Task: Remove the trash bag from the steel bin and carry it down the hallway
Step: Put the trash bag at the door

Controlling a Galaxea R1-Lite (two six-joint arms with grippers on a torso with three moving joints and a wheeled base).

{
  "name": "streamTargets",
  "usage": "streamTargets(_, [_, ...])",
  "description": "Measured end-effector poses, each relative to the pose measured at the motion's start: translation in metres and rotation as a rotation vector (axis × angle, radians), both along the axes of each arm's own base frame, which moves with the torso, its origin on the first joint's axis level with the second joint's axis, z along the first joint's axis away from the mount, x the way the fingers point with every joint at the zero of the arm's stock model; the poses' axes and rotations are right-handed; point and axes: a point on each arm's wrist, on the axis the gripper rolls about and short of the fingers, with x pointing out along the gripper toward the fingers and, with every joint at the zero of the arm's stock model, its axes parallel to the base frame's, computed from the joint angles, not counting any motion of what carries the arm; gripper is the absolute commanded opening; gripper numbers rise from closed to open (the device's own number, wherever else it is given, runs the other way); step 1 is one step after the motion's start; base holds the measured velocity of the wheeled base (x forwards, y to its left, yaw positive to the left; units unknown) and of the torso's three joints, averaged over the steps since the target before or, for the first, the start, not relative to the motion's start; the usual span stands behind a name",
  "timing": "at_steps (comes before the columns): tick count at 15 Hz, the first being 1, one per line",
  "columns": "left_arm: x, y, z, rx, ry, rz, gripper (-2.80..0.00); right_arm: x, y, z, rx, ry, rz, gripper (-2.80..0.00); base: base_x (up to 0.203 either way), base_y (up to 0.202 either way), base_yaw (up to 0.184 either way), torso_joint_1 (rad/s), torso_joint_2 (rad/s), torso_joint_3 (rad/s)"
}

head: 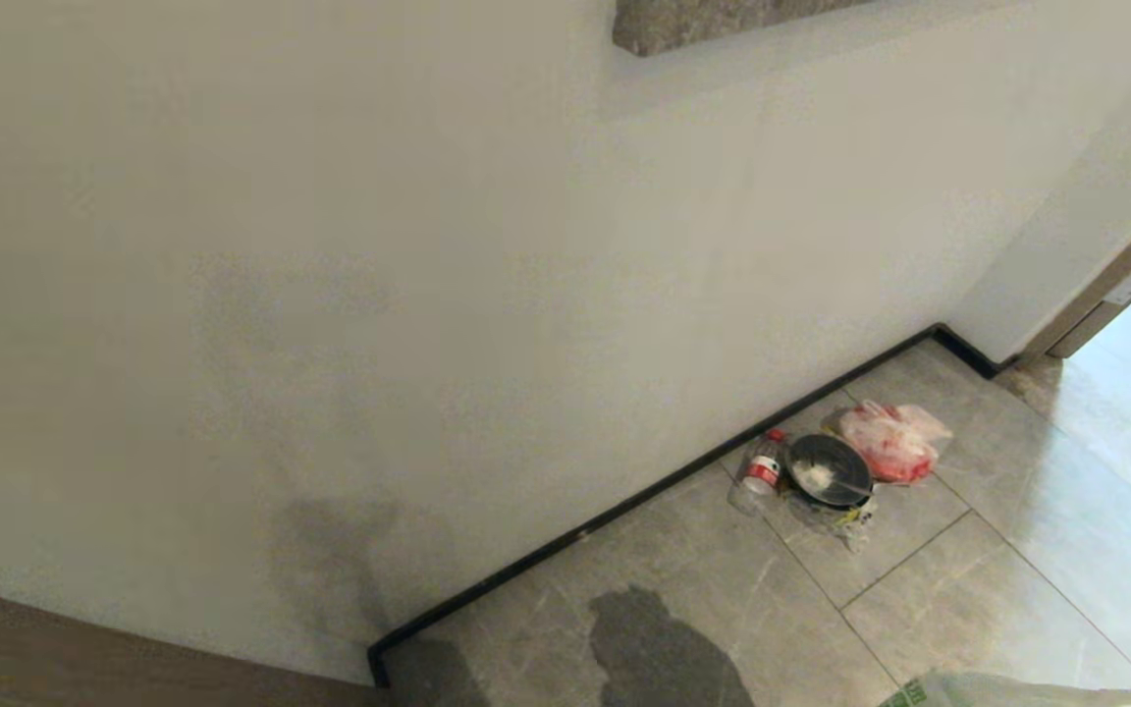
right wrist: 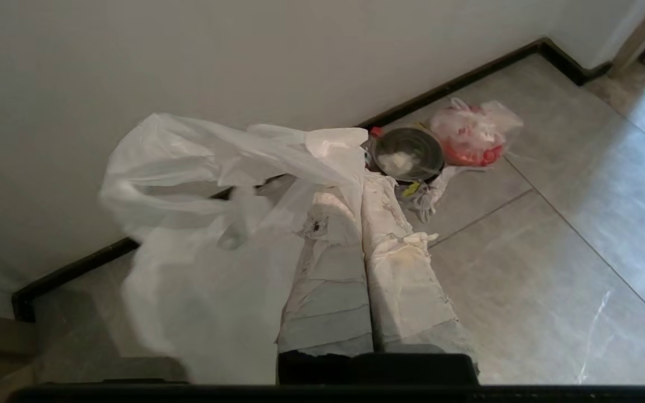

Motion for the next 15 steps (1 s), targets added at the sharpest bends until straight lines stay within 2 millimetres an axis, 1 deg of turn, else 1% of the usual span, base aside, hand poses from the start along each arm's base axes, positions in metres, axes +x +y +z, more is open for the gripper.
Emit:
streamTargets(2, [0.0000, 0.0000, 0.0000, 0.001, 0.000, 0.000, -2.80, 0.0000, 0.0000, 0.0002, 0.002, -0.001, 0.000, -2.80, 0.000, 0.000, 0.000, -0.012, 0.21, 0.161])
streamTargets(5, [0.0000, 0.0000, 0.0000, 0.000, 0.000, 0.000, -2.80, 0.0000, 0.0000, 0.0002, 0.006, -0.002, 0.001, -2.80, 0.000, 0.000, 0.000, -0.090, 0.40, 0.304])
streamTargets(12, [0.0000, 0.0000, -0.0001, 0.000, 0.001, 0.000, -2.80, 0.0000, 0.0000, 0.0001, 0.006, -0.002, 0.000, -2.80, 0.000, 0.000, 0.000, -0.044, 0.44, 0.398])
streamTargets(15, [0.0000, 0.0000, 0.0001, 0.000, -0.001, 0.000, -2.80, 0.0000, 0.0000, 0.0002, 0.006, -0.002, 0.000, -2.80, 0.000, 0.000, 0.000, 0.002, 0.19, 0.191])
